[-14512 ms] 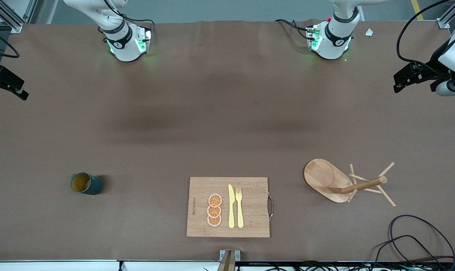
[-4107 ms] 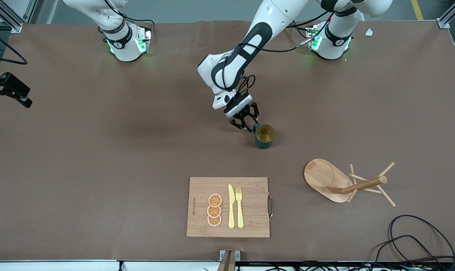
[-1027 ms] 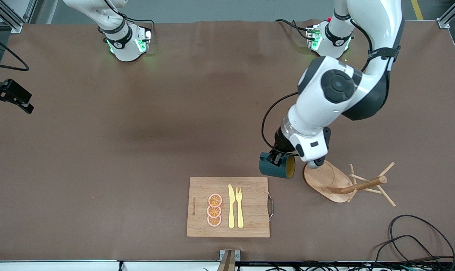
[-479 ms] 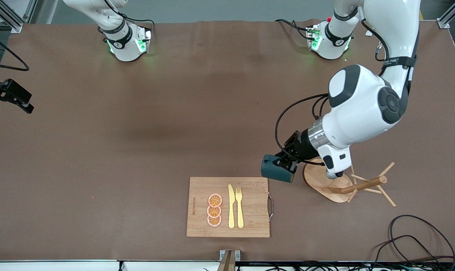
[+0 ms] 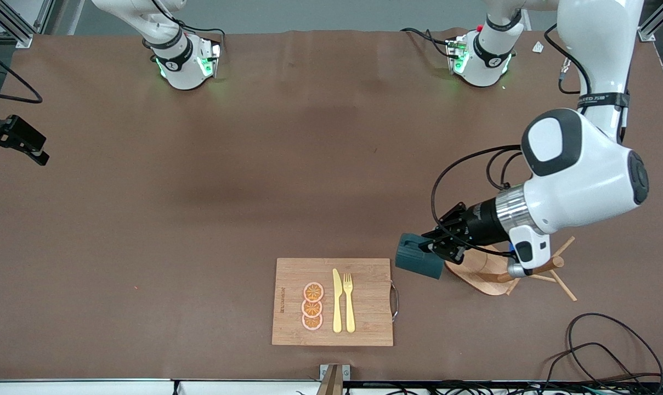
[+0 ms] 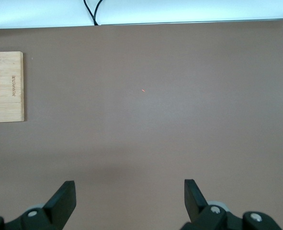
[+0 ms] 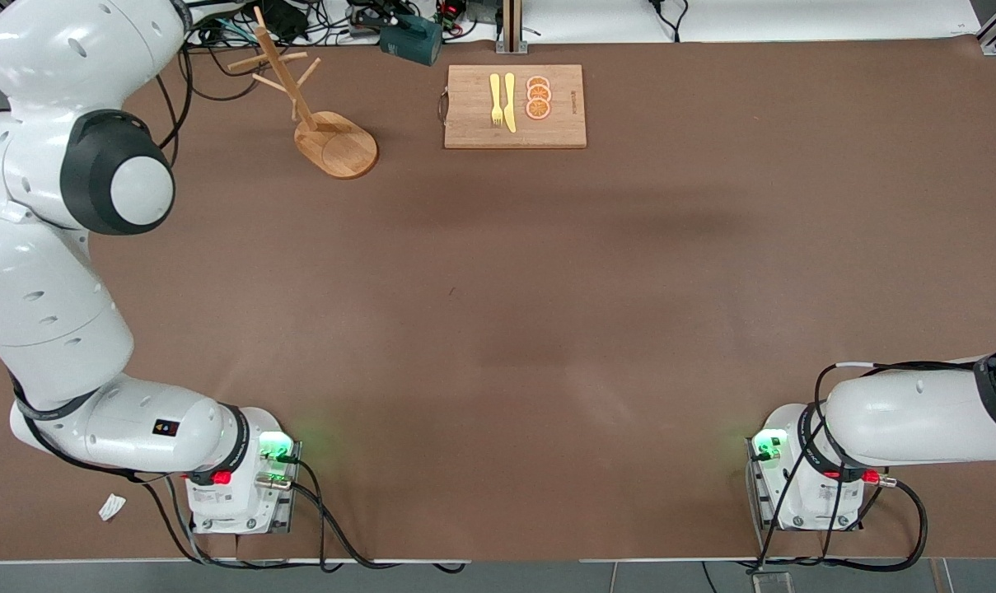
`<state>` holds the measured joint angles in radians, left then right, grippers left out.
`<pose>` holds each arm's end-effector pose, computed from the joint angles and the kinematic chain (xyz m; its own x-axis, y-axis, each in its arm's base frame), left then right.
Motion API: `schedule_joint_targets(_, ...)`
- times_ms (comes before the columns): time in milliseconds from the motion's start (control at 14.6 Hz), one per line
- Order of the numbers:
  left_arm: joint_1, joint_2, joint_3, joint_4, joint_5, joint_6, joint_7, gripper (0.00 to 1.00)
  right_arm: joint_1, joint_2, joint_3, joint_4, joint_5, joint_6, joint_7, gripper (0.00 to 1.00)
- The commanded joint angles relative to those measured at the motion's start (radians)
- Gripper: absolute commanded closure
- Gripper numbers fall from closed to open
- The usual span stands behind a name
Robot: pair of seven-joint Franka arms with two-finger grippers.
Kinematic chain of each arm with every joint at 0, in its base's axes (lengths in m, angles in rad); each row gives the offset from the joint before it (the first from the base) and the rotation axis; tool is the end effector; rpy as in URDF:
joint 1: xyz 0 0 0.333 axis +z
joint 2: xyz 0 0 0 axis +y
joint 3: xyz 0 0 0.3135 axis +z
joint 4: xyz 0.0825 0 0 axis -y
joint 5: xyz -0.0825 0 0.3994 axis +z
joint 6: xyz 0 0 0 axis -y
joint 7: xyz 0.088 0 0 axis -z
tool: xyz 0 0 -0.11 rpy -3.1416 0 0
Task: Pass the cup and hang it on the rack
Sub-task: 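Carry the mug with the left gripper to the wooden mug rack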
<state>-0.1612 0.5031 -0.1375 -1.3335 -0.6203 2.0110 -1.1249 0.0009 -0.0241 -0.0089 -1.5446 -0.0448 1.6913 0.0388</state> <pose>0.7020 -0.2317 0.4657 0.4936 0.6988 -0.5177 0.8681 -0.3608 0.3408 0.5750 -0.0091 0.6575 0.9843 -0.0413 0.1714 -0.0485 -0.9981 0.0379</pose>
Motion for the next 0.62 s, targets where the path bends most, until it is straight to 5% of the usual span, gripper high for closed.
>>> schedule_joint_targets(0, 0.063, -0.001, -0.007, -0.004, -0.048, -0.081, 0.103, 1.00, -0.012, -0.013, 0.006, -0.014, 0.016, 0.010, -0.013, 0.00)
schedule_joint_targets(548, 0.241, 0.017, -0.007, -0.013, -0.157, -0.241, 0.289, 1.00, -0.012, -0.013, 0.006, -0.014, 0.016, 0.010, -0.013, 0.00)
